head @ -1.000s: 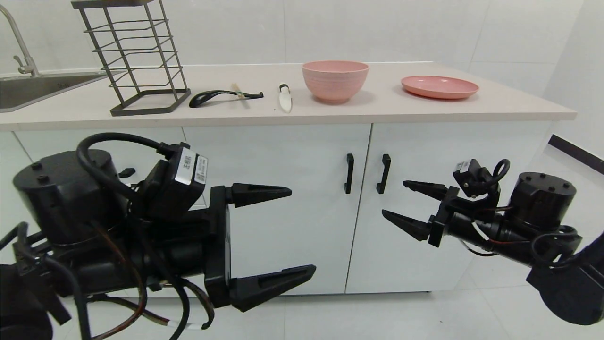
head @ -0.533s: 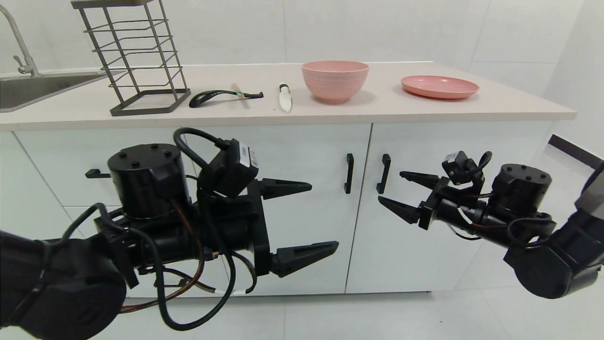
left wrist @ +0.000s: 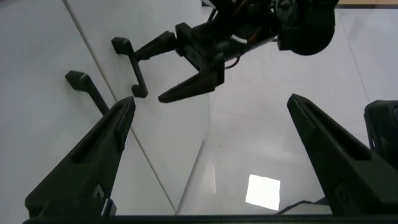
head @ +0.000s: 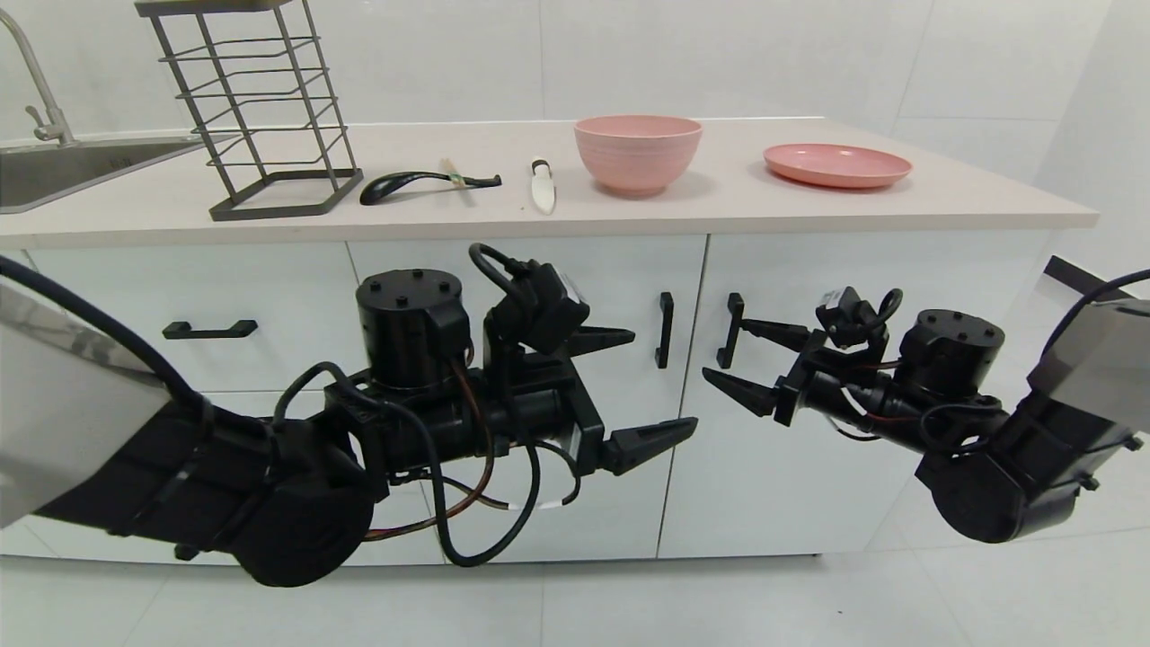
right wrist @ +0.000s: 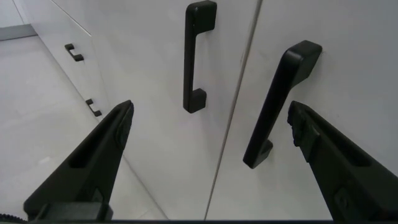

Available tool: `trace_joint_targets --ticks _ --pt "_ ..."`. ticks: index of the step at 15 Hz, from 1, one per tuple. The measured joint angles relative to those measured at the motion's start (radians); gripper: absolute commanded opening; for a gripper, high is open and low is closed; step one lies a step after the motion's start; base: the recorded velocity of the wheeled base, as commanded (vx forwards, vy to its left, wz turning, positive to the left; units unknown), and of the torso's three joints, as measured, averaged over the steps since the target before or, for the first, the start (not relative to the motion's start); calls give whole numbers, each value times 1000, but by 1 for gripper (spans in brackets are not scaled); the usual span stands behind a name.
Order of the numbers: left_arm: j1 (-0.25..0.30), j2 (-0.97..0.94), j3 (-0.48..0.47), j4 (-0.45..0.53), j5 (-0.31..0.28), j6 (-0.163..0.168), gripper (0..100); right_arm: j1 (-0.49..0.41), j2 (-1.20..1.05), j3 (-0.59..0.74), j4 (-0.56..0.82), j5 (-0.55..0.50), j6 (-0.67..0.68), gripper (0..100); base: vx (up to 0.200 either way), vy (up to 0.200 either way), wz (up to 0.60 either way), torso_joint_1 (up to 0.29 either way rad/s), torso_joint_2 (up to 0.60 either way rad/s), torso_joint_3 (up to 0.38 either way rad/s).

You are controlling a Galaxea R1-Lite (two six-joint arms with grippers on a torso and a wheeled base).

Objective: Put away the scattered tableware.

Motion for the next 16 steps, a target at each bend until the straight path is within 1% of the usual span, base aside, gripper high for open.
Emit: trace_joint_targets --ticks 4,6,10,11,13,16 --pt "-20 61 -79 -7 3 -6 100 1 33 -47 -11 20 1 100 0 0 0 0 0 0" --pt "-25 86 -111 -16 12 -12 100 3 56 -74 -16 56 2 100 0 0 0 0 0 0" --pt "-22 121 -160 -19 21 -40 100 10 90 -78 -65 141 2 100 0 0 0 0 0 0" --pt "-20 130 -177 -19 24 -41 100 12 92 -63 -89 169 3 100 0 0 0 0 0 0" --pt "-20 148 -202 -18 24 -41 100 17 87 -13 -119 185 3 100 0 0 0 0 0 0" --pt "-26 187 -241 -38 21 -39 100 10 29 135 -129 220 -5 100 0 0 0 0 0 0"
